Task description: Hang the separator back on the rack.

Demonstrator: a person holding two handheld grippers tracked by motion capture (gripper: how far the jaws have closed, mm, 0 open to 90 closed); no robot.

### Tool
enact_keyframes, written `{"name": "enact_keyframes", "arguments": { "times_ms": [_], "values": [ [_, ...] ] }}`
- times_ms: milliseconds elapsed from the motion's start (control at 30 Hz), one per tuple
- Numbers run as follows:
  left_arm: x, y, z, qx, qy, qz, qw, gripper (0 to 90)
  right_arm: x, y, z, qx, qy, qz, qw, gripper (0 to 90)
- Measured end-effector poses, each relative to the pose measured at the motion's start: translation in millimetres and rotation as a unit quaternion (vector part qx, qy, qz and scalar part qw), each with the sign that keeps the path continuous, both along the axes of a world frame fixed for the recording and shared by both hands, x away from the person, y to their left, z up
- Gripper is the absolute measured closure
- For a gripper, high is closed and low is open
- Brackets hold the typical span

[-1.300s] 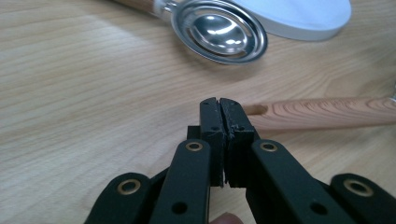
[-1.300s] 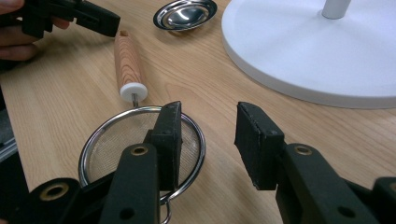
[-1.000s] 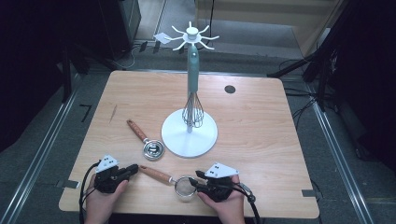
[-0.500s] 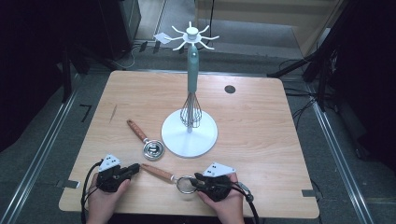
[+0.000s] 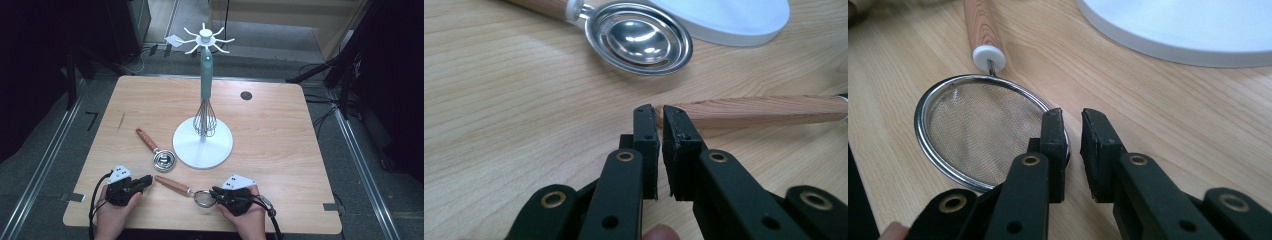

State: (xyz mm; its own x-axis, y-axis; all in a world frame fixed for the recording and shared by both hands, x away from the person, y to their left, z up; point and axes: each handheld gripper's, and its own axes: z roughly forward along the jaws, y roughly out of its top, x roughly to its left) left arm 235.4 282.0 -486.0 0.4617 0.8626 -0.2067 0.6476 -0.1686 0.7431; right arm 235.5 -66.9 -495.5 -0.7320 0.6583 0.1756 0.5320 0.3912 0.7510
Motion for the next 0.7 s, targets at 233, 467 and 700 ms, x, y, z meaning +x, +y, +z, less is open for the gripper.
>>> {"name": "enact_keyframes", "arguments": {
  "times_ms": [233, 467, 700],
  "values": [
    [2.6, -0.7, 0.4, -0.008, 0.003, 0.0, 1.0, 84.5, -4.4, -7.9, 6.8, 0.016, -0.019, -0.008, 0.9997, 80.8],
    [2.9, -4.6, -0.8, -0.005, 0.004, -0.007, 1.0, 84.0, -8.7, -1.3, 9.8, 0.031, 0.005, 0.033, 0.999, 90.0],
    [2.7, -6.5, -1.8, -0.004, 0.007, -0.013, 0.9999, 83.8, -10.2, 4.8, 7.3, 0.014, 0.012, 0.048, 0.9987, 90.0]
  ]
}}
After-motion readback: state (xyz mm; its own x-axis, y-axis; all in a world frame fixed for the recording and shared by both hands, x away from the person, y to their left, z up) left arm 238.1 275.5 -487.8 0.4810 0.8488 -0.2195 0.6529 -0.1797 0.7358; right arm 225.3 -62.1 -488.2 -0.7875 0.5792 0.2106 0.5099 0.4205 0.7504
